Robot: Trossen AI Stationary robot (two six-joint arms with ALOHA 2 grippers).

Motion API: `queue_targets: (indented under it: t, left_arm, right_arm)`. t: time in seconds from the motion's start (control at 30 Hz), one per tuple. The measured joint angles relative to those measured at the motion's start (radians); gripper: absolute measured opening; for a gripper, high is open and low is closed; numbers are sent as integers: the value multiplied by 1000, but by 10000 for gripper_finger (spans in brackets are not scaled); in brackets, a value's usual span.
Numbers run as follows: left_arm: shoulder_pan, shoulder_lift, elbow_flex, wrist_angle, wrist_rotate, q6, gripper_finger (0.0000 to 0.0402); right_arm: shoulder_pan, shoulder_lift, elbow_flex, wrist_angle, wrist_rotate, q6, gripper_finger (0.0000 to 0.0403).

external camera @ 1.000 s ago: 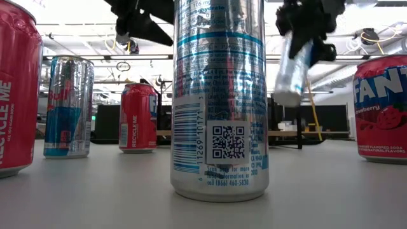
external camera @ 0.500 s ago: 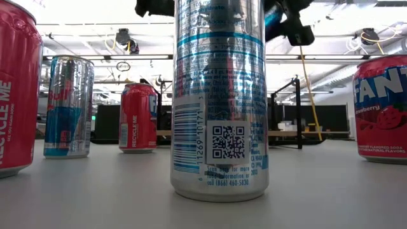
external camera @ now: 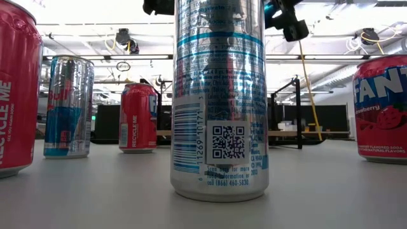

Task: Place canned beverage on shelf
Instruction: Put the top right blue soda can on the shelf

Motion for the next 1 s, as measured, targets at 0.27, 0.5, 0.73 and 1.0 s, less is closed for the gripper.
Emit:
queue_targets:
  t: [0.27, 0.5, 0.73, 1.0]
  left_arm:
    - [-4, -12, -1, -4, -4, 13, 400]
    - [13, -3, -1, -4, -7, 46, 400]
    - [68, 20, -8, 26, 34, 120, 400]
    - [105, 68, -7, 108, 81, 126, 400]
  right_arm:
    - [0, 0, 0, 65, 1, 32, 198]
    - [0, 0, 0, 65, 1, 60, 198]
    - [0, -1, 0, 124, 21, 67, 198]
    - [0, -1, 0, 127, 54, 65, 198]
